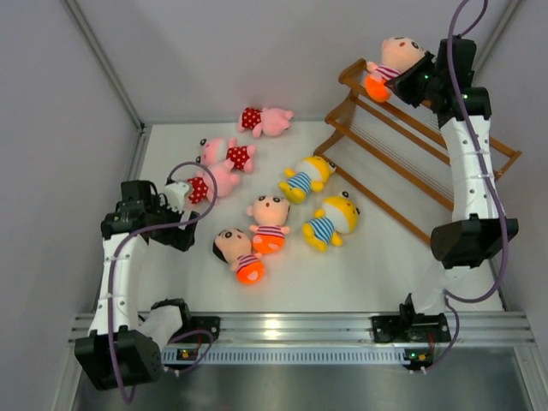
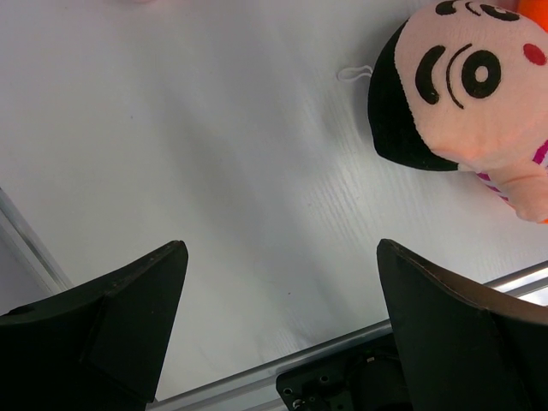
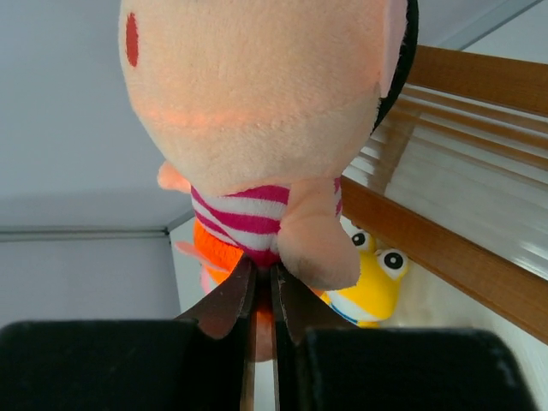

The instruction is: Place and organize the stuffed toys onto the shelf

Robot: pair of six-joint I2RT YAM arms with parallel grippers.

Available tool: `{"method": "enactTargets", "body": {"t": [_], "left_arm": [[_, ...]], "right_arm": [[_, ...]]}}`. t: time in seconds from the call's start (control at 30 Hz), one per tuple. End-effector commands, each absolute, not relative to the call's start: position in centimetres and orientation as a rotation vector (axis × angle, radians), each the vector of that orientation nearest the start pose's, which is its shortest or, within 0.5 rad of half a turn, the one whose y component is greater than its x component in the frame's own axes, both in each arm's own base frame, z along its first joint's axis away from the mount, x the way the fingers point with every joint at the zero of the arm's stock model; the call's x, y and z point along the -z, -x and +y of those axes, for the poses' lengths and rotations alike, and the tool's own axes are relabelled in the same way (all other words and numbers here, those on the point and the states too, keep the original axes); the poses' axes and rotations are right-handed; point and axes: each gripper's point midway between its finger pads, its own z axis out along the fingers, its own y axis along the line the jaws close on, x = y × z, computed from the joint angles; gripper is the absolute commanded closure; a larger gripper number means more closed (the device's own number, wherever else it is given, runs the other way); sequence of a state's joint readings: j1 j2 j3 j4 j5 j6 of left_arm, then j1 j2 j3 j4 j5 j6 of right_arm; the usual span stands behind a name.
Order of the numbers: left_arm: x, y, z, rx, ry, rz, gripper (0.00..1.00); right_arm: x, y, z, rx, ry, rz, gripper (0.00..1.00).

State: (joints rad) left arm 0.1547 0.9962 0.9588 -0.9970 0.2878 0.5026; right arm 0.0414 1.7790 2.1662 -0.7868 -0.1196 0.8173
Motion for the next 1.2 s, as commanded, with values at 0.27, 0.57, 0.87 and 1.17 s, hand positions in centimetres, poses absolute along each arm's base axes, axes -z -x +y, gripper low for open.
{"method": "enactTargets", "body": {"t": [0.27,0.57,0.87,1.17], "left_arm": [[-14.6,-21.8,-0.3,0.171,-0.546,2.517,0.02],[-14.3,-21.8,-0.4,0.182,-0.544,2.531,0.02],[-14.3,-21.7,-0.6,0.197,-0.545,2.528,0.02],[-14.3,-21.8,-1.0,0.227,-0.561,2.519,0.02]], "right_arm": [[-37.1,-51.2,5.8,-0.738,-0.735,1.924,0.93],[-36.3,-51.4,5.4,-0.763,-0.710,1.948,0.64],[-39.3,-50.2,5.0,-0.740,-0.665,1.874,0.37],[-42.9,-47.5,3.5,-0.595,-0.562,1.808,0.19]]}}
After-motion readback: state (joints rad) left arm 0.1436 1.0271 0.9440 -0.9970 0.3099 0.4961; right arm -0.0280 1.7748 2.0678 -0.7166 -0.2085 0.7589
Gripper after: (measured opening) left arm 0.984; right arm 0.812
